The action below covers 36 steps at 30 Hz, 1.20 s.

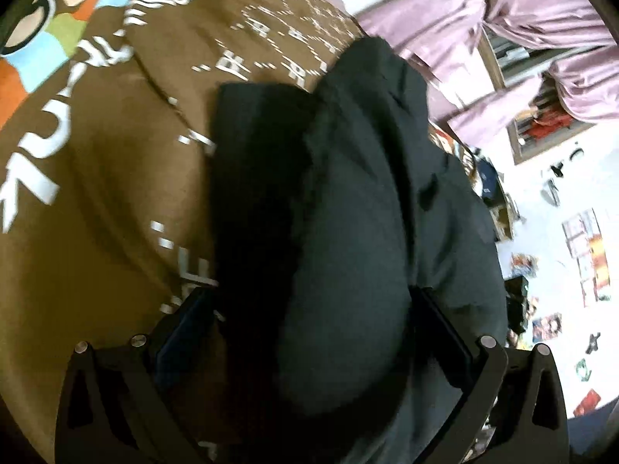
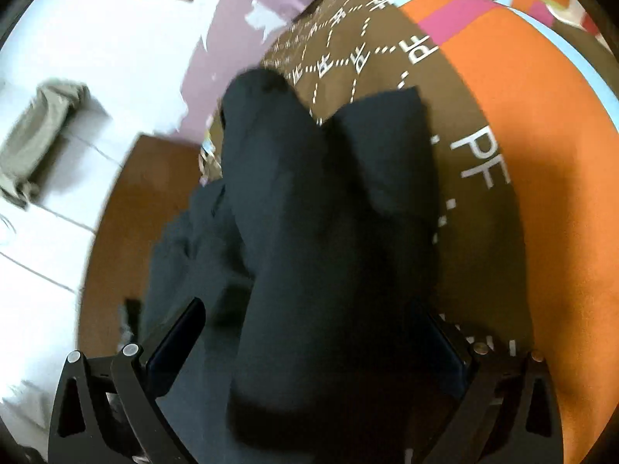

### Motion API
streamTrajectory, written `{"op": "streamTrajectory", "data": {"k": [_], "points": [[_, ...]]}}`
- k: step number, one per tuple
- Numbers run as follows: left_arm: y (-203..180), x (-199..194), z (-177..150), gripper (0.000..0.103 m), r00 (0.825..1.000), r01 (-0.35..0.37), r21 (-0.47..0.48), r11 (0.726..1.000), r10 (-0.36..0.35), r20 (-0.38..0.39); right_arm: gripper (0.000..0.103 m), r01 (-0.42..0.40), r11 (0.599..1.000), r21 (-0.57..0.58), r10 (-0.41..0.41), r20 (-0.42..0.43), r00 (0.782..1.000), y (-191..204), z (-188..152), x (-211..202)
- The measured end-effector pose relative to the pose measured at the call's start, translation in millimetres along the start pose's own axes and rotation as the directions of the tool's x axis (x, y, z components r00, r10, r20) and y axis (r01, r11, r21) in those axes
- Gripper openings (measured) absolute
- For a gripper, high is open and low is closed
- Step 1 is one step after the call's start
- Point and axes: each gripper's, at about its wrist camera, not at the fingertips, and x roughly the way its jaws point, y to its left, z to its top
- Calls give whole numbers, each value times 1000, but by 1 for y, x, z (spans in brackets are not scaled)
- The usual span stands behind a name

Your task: Fold large clothes

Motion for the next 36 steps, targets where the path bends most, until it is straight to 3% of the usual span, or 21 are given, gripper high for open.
{"op": "streamTrajectory", "data": {"k": [3,6,9,15,17,19,20,22,25,29,36], "points": [[-2,1,0,101,1000,19,-13,1000,-19,-8,103,71,997,-22,-71,0,997,10,-4,5],[1,-1,-7,100,998,48,-71,996,-45,34,103,130,991,-40,-129,35,991,18,-9,7],[-1,-3,-12,92,998,40,-84,996,-36,51,95,207,976,-66,-203,66,977,27,-15,10],[-1,-13,-21,72,995,24,-143,989,-10,100,61,221,972,-74,-215,80,973,32,-25,6],[-7,-17,-25,65,993,-4,-135,991,19,115,51,225,971,-82,-219,80,972,37,-27,5],[-15,-20,-30,52,990,-22,-119,993,38,136,31,225,969,-107,-215,93,972,44,-29,0],[-21,-24,-33,44,987,-35,-103,994,51,153,26,216,969,-123,-202,114,973,49,-31,-7],[-39,-27,-38,38,980,-63,-65,996,74,183,17,228,959,-169,-202,157,967,66,-27,-16],[-59,-32,-49,33,972,-68,-7,998,68,226,15,260,930,-259,-203,225,953,96,-31,-29],[-73,-35,-62,28,971,-14,-1,1000,14,237,15,286,898,-334,-185,302,935,128,-43,-55],[-123,-33,-73,28,974,55,70,996,-69,217,14,324,879,-349,-176,394,902,142,-52,-116]]}}
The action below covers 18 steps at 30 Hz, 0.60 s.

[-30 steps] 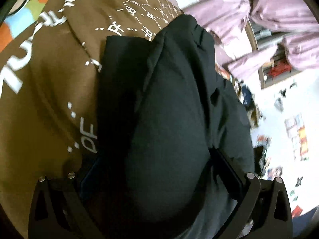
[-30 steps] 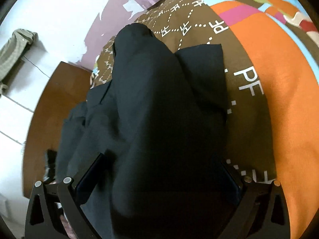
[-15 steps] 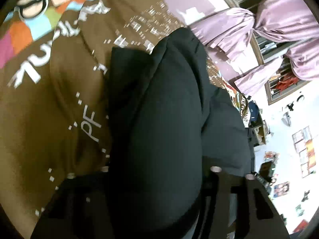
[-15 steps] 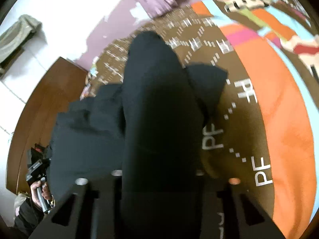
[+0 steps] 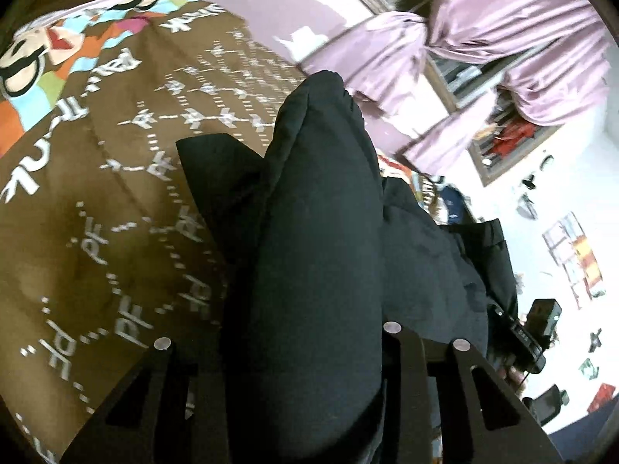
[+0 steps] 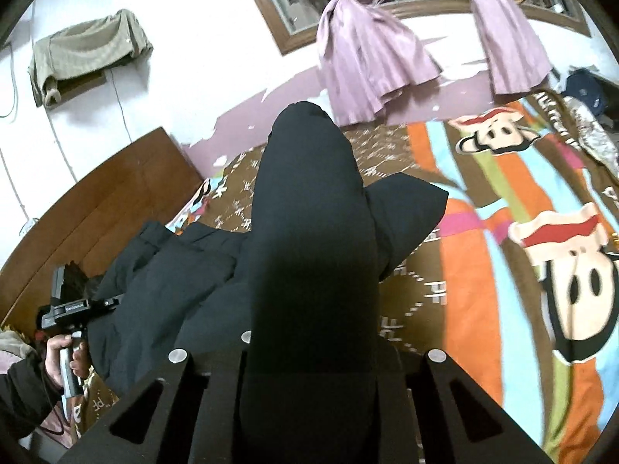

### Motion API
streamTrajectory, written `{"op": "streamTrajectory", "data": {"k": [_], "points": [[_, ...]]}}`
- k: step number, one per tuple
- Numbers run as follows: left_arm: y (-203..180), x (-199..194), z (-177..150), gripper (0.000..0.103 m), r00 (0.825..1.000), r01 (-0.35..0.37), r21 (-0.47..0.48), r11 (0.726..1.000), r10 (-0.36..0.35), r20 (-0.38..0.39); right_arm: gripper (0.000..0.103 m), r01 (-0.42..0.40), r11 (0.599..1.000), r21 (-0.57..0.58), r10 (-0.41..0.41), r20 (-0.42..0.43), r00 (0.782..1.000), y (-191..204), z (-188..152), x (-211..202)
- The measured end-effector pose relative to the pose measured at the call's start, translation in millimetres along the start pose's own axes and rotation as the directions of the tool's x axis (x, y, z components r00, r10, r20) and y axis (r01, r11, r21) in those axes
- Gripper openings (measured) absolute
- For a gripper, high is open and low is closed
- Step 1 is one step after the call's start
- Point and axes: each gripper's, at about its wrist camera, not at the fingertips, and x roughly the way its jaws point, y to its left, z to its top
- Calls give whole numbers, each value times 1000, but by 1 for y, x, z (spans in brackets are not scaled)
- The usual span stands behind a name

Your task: Fold large clothes

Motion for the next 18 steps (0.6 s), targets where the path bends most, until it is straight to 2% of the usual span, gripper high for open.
{"op": "streamTrajectory", "data": {"k": [3,6,9,10,14,16,17,18], "points": [[-18,10,2,28,1000,8,12,1000,-8,-28,15,22,999,31,-22,1,1000,-17,-7,-16],[-23,31,-6,28,997,-10,24,1000,12,-70,15,59,994,94,-55,-40,998,-40,-19,-12],[-17,61,-14,28,988,-90,15,996,91,-124,17,127,983,136,-114,-99,989,-62,-35,3],[-14,70,-15,28,984,-117,7,993,117,-137,20,132,979,153,-117,-102,988,-68,-38,4],[-6,76,-19,35,979,-152,3,988,151,-138,34,154,966,207,-128,-134,983,-87,-47,9],[-8,76,-19,40,972,-185,24,982,186,-143,52,197,960,198,-169,-150,974,-90,-48,9],[-10,77,-20,45,967,-212,29,977,214,-141,57,235,953,192,-207,-156,966,-91,-48,8],[-12,78,-21,50,961,-239,29,971,241,-138,66,264,946,190,-237,-155,959,-90,-48,7]]}}
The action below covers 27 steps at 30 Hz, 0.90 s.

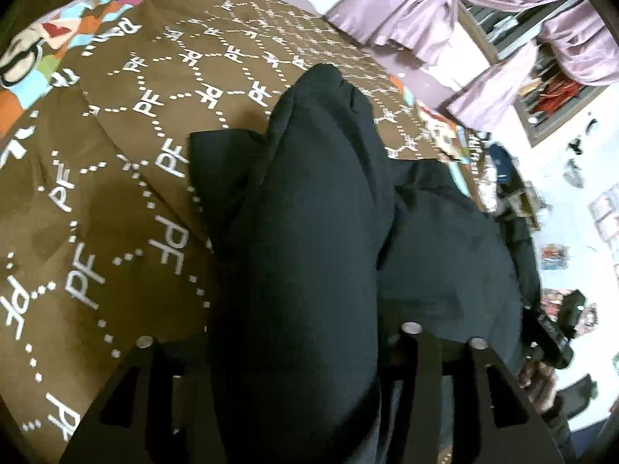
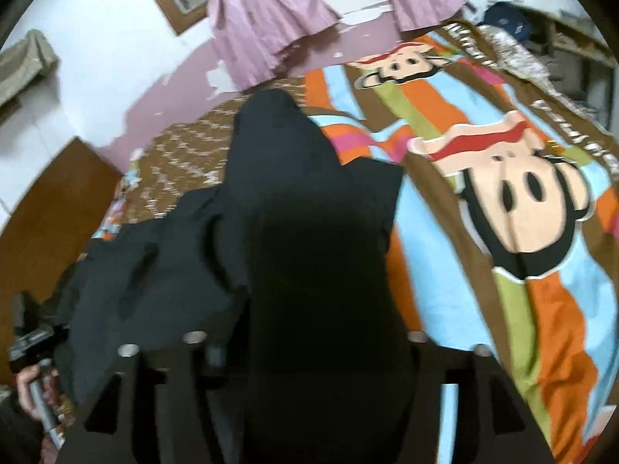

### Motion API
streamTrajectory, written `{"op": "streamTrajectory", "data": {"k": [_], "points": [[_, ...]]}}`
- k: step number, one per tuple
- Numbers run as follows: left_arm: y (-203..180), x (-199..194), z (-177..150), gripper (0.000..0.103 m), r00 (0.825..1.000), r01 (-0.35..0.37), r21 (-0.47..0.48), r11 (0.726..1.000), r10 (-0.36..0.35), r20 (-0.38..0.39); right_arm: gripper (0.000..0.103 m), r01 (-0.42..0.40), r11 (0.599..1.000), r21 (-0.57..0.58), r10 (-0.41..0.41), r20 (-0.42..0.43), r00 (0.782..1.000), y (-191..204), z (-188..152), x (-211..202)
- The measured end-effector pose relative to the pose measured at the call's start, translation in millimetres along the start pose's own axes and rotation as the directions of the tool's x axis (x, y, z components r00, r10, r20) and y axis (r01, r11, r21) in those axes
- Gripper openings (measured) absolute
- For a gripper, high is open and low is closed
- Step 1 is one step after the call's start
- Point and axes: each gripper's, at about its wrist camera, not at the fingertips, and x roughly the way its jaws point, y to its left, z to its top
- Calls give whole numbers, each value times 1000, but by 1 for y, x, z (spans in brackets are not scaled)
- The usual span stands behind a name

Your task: Fold large clothes

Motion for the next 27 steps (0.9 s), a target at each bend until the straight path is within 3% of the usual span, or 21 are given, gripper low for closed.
{"op": "streamTrajectory", "data": {"k": [3,7,11,15,19,23,27], "points": [[-3,4,-2,59,997,-71,-10,997,71,-5,74,89,996,4,-89,52,995,2,-2,-12],[-10,-4,-7,69,989,-146,0,989,146,8,81,127,992,-23,-124,115,986,11,-4,-33],[-27,-20,-15,96,980,-187,22,982,185,73,85,93,995,-32,-89,119,989,23,-9,-48],[-50,-33,-30,97,978,-186,85,979,176,115,86,54,998,-33,-49,132,990,38,-19,-63],[-69,-48,-38,100,973,-163,72,984,148,178,99,25,999,-45,-18,147,989,55,-30,-83],[-83,-67,-43,101,959,-182,55,982,165,232,103,3,997,-80,10,158,987,72,-39,-102],[-95,-90,-48,101,945,-202,96,975,169,281,103,-4,993,-114,22,156,988,86,-47,-114]]}}
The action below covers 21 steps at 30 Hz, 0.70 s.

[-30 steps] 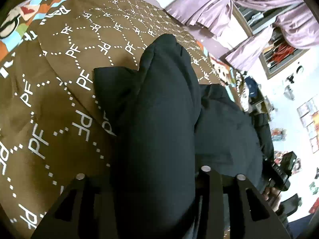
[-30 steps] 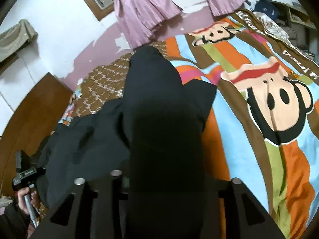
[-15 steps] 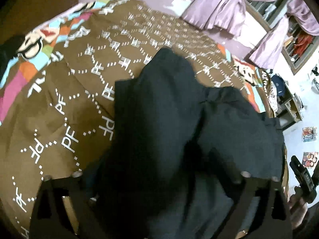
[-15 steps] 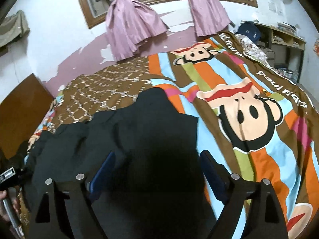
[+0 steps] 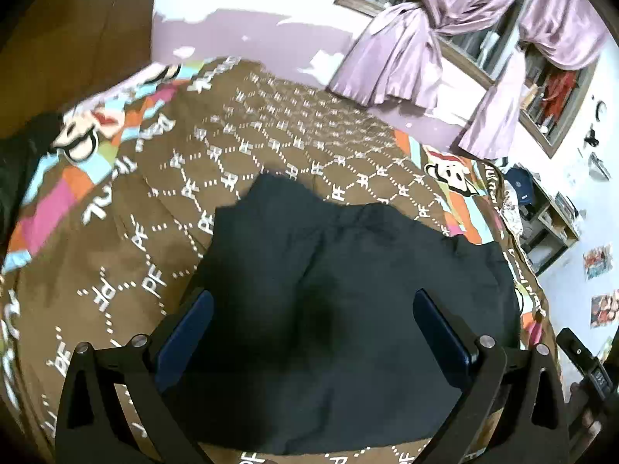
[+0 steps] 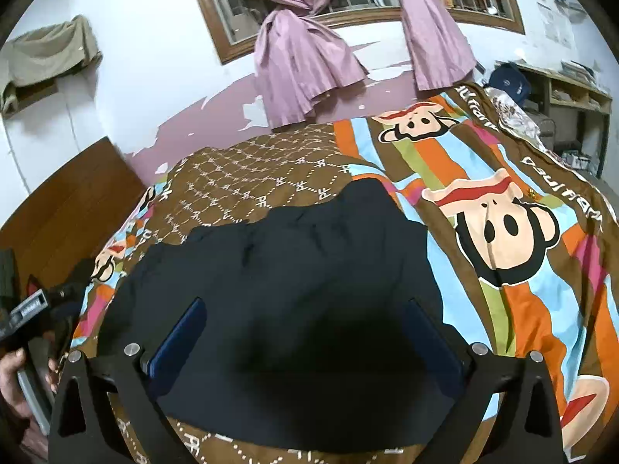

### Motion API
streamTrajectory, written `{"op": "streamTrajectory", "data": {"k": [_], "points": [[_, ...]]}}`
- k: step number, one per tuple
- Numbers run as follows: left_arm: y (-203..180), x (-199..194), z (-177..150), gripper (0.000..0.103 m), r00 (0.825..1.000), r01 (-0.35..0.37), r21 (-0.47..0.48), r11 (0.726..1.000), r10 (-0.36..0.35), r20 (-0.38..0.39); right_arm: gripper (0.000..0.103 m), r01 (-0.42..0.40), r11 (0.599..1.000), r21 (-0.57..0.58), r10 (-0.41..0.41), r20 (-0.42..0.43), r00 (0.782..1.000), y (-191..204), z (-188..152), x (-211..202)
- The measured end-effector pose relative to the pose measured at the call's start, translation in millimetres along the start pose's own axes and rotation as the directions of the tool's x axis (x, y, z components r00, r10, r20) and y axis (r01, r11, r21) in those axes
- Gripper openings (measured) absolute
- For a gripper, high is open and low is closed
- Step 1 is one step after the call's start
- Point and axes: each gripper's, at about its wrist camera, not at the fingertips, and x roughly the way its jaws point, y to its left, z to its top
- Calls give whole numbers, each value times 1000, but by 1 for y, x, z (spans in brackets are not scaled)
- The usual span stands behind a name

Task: Fold large clothes
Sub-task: 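Release the jacket and pull both tools back from the bundle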

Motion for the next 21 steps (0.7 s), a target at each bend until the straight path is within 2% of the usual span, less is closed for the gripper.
{"op": "streamTrajectory", "data": {"k": [10,17,19,21], "points": [[-44,-64,-18,101,1000,7,169,986,-11,20,103,-1,998,-70,0,-15,1000,40,-8,-34],[-77,-117,-42,101,987,-53,299,953,5,161,103,43,975,-218,-47,-10,999,69,-19,-72],[-82,-129,-52,101,983,-51,322,945,-9,182,103,42,966,-256,-50,-25,998,74,-24,-82],[-85,-143,-64,101,977,-25,313,949,-42,207,103,35,958,-286,-48,-40,998,79,-28,-93]]}}
